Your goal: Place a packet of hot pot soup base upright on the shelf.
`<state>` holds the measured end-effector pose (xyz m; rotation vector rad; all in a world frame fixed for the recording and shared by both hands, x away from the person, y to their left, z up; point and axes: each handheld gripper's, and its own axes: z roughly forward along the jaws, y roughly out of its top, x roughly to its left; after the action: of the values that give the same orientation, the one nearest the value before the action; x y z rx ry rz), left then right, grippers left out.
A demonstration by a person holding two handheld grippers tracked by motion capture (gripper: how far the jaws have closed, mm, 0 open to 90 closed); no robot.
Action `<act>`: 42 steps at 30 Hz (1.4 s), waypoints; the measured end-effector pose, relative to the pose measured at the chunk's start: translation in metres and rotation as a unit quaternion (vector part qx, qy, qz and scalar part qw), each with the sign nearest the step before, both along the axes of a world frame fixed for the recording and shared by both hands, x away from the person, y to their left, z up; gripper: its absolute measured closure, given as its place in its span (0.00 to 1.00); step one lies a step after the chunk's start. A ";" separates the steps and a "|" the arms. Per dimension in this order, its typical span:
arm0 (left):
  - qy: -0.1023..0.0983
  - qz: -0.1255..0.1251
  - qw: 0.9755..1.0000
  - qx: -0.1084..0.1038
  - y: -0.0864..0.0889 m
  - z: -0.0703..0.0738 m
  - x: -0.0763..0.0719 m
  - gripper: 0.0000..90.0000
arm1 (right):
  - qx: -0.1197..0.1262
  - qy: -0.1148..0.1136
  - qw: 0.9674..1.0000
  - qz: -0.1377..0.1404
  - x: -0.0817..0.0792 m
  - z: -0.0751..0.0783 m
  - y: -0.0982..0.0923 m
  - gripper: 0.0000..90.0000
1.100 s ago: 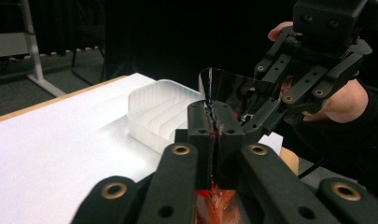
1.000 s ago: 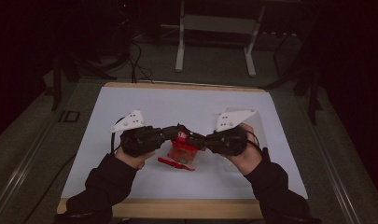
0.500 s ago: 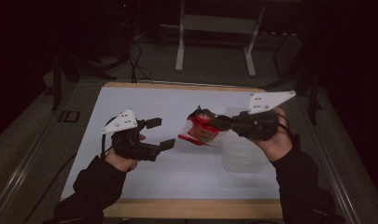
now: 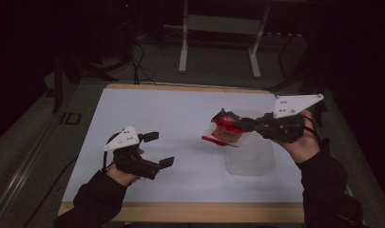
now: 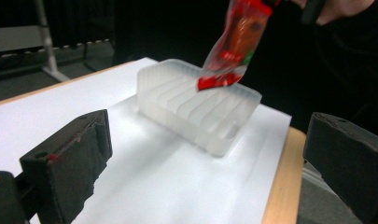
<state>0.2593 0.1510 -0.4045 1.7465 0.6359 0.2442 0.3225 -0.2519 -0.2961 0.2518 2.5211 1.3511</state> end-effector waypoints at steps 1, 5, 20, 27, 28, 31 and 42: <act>0.003 -0.001 1.000 0.000 0.001 -0.002 -0.001 0.01 | -0.003 -0.005 1.000 0.002 0.000 -0.001 -0.003 1.00; 0.016 0.003 1.000 0.001 0.007 -0.013 -0.008 0.01 | -0.010 -0.004 1.000 -0.001 0.002 -0.004 -0.013 1.00; 0.045 0.031 0.999 0.002 0.032 -0.047 -0.022 0.01 | -0.047 0.012 0.999 -0.007 0.018 -0.038 -0.068 1.00; 0.046 0.035 0.998 0.006 0.033 -0.058 -0.023 0.01 | -0.060 0.022 0.998 -0.010 0.025 -0.059 -0.076 1.00; 0.046 0.035 0.998 0.006 0.033 -0.058 -0.023 0.01 | -0.060 0.022 0.998 -0.010 0.025 -0.059 -0.076 1.00; 0.049 0.036 0.998 0.004 0.033 -0.061 -0.022 0.01 | -0.066 0.032 0.997 -0.004 0.028 -0.069 -0.078 1.00; 0.054 0.035 0.998 0.006 0.033 -0.067 -0.020 0.01 | -0.076 0.048 0.996 0.001 0.031 -0.094 -0.075 1.00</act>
<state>0.2390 0.1840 -0.4712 1.7601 0.7763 0.2035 0.3539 -0.3271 -0.3902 0.2906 2.6870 1.1670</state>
